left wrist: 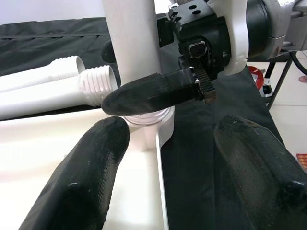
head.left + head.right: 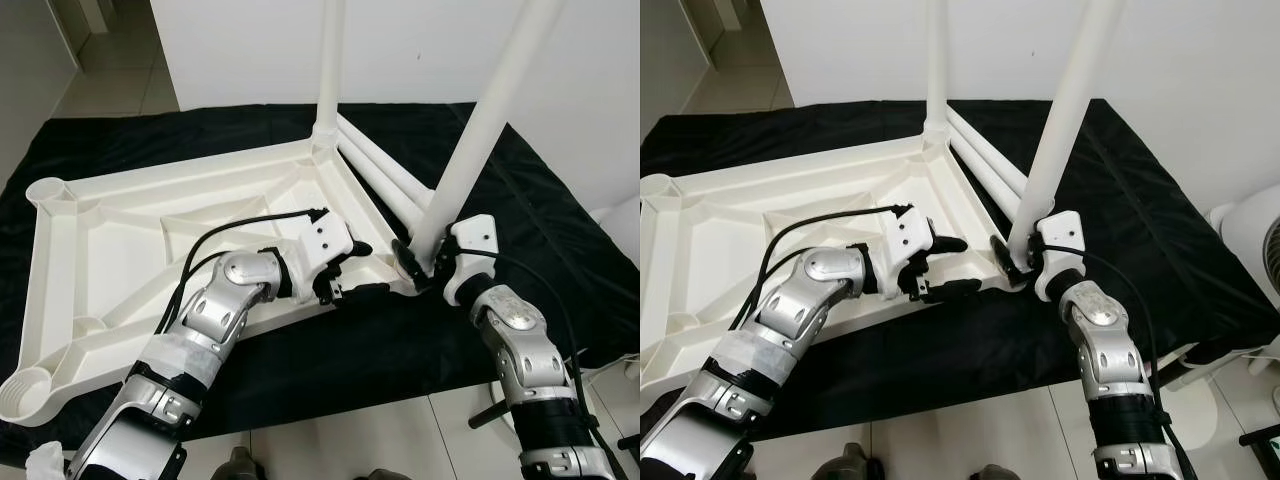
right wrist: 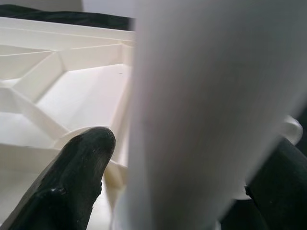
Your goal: Building children table
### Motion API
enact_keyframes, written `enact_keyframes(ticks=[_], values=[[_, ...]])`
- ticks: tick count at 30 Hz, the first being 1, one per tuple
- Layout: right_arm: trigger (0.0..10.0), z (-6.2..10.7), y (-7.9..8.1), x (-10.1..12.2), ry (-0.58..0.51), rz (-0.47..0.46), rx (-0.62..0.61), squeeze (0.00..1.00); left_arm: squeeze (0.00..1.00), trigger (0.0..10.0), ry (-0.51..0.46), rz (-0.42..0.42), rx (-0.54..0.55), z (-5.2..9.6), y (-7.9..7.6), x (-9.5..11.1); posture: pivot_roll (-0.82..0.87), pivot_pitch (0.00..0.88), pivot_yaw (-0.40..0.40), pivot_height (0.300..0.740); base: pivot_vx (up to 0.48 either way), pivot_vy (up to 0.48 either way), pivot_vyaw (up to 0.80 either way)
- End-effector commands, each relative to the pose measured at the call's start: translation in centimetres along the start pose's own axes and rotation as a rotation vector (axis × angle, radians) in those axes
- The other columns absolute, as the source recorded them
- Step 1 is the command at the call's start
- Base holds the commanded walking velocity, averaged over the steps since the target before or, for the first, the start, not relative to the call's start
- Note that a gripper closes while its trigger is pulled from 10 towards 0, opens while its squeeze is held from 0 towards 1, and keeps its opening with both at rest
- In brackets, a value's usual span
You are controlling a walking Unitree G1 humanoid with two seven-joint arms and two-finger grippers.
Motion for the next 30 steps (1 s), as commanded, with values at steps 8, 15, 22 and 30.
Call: enact_keyframes(ticks=[8, 15, 22, 30], values=[[1.3, -1.7, 0.6, -0.5, 0.019, 0.011, 0.146, 0.00, 0.00, 10.0, 0.007, -0.010, -0.010, 0.1, 0.0, -0.1, 0.01, 0.000, -0.034, 0.740, 0.000, 0.000, 0.00], [0.0, -1.4, 0.8, -1.6, 0.040, -0.027, 0.171, 0.00, 0.00, 10.0, 0.010, -0.012, -0.004, 0.3, 0.0, -0.2, 0.02, 0.000, -0.034, 0.740, 0.000, 0.000, 0.00], [10.0, -0.8, 1.0, -2.3, 0.054, -0.066, 0.111, 0.00, 0.00, 10.0, 0.012, -0.013, -0.009, 0.3, -0.1, -0.2, 0.01, 0.000, -0.031, 0.740, 0.000, 0.000, 0.00], [10.0, -1.1, 1.1, -2.3, 0.063, -0.136, -0.187, 0.00, 0.00, 10.0, 0.015, -0.012, -0.024, 0.3, -0.2, -0.3, 0.00, 0.000, -0.019, 0.740, 0.000, 0.000, 0.00]])
Point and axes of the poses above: a point about 5 cm out from each wrist's last joint towards the gripper, its own z axis pointing back from the gripper into the wrist, its own x axis along the axis of the wrist's last joint, y = z × x, the point moved 2 cm from there along -z, pointing out of the wrist towards the gripper, and after that the axes turned 4 degrees about -z, right-handed, at the moved point
